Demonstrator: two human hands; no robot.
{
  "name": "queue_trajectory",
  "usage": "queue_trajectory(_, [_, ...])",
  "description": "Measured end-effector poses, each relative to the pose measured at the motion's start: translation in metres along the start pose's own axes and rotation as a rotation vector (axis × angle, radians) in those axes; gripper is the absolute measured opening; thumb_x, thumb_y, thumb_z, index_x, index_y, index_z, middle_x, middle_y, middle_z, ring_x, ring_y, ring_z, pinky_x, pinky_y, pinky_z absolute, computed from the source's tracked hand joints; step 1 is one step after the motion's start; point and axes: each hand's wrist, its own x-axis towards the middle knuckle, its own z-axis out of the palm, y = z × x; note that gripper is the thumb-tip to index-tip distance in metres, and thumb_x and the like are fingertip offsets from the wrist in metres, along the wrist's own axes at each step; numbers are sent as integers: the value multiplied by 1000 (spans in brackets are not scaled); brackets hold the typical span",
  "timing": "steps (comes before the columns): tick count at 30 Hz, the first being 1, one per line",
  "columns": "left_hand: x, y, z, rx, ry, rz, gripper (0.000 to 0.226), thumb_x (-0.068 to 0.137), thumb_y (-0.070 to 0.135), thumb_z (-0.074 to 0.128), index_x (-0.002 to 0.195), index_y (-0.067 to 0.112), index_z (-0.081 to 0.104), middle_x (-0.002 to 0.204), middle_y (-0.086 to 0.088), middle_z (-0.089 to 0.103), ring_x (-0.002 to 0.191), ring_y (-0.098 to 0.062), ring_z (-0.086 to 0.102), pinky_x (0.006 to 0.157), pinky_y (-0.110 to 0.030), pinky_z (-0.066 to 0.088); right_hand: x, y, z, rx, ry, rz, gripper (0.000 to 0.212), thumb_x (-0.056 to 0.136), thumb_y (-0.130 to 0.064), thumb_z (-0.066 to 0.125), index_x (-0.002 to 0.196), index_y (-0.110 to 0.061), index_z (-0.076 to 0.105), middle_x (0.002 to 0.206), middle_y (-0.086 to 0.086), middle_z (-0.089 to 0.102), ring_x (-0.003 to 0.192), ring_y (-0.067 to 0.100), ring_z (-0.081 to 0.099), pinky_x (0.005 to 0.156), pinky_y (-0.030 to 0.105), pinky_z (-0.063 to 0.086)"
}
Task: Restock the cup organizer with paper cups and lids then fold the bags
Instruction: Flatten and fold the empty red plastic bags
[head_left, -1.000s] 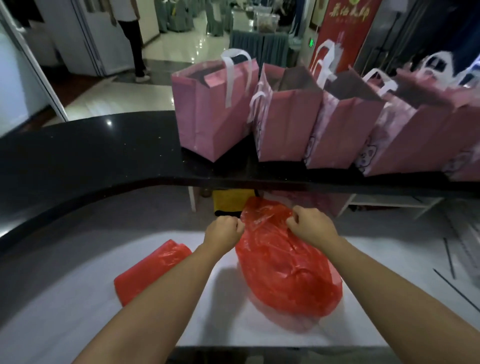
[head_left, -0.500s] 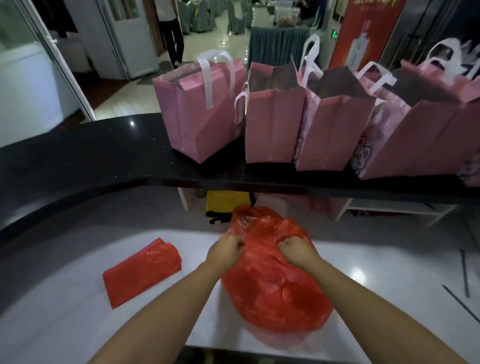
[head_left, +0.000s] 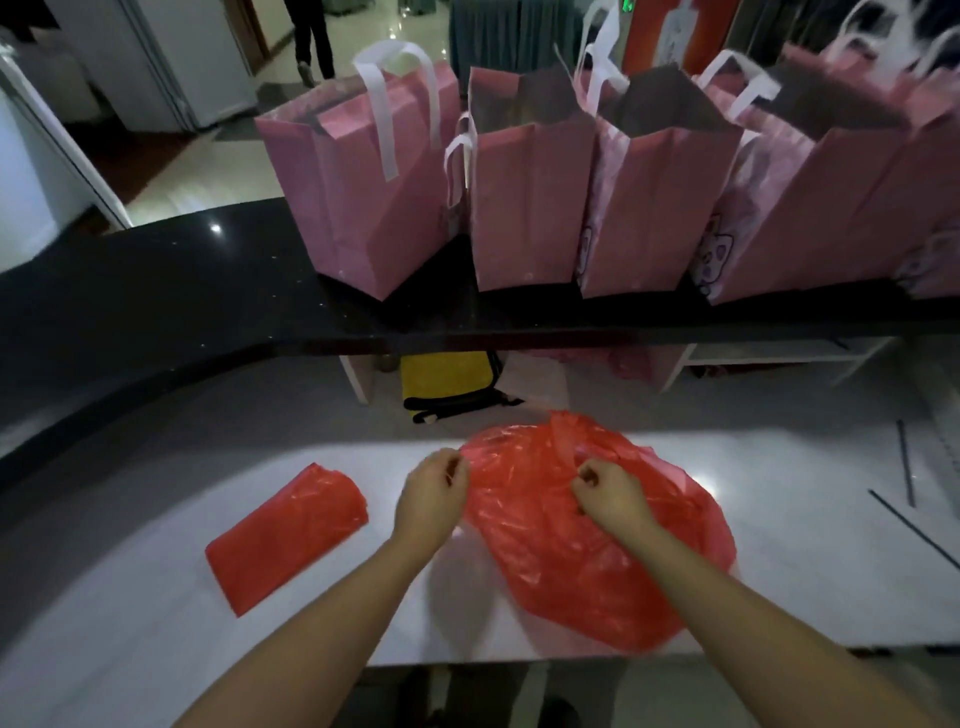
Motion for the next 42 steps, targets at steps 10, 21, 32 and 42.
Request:
queue_trajectory(10, [29, -21, 14, -793, -643, -977, 34, 102, 40, 50, 114, 10, 59, 90, -16, 64, 76, -32, 63, 61, -37, 58, -41, 27, -26, -37, 92, 63, 8, 87, -20, 63, 83, -15, 69, 76, 2, 71, 78, 21, 66, 74, 35, 49])
queue_trajectory(21, [17, 17, 46, -800, -641, -827, 7, 92, 3, 62, 89, 0, 69, 82, -14, 64, 70, -23, 59, 70, -31, 54, -38, 37, -40, -149, 83, -5, 12, 85, -23, 60, 77, -15, 65, 78, 4, 69, 81, 29, 66, 73, 39, 51])
queue_trajectory(32, [-18, 36, -82, -556, 470, -557, 19, 87, 16, 75, 69, 13, 70, 65, -3, 66, 58, -15, 57, 57, -21, 47, -4, -13, -57, -22, 114, -333, 47, 97, -38, 47, 55, -19, 40, 52, 3, 45, 57, 30, 49, 55, 41, 34])
queue_trajectory(42, [-161, -4, -72, -663, 477, -610, 50, 90, 4, 73, 134, 15, 52, 94, -10, 68, 88, -24, 68, 82, -37, 60, -36, -9, -14, 174, 61, -311, 34, 97, -35, 58, 66, -20, 60, 58, -5, 57, 59, 17, 54, 52, 28, 32])
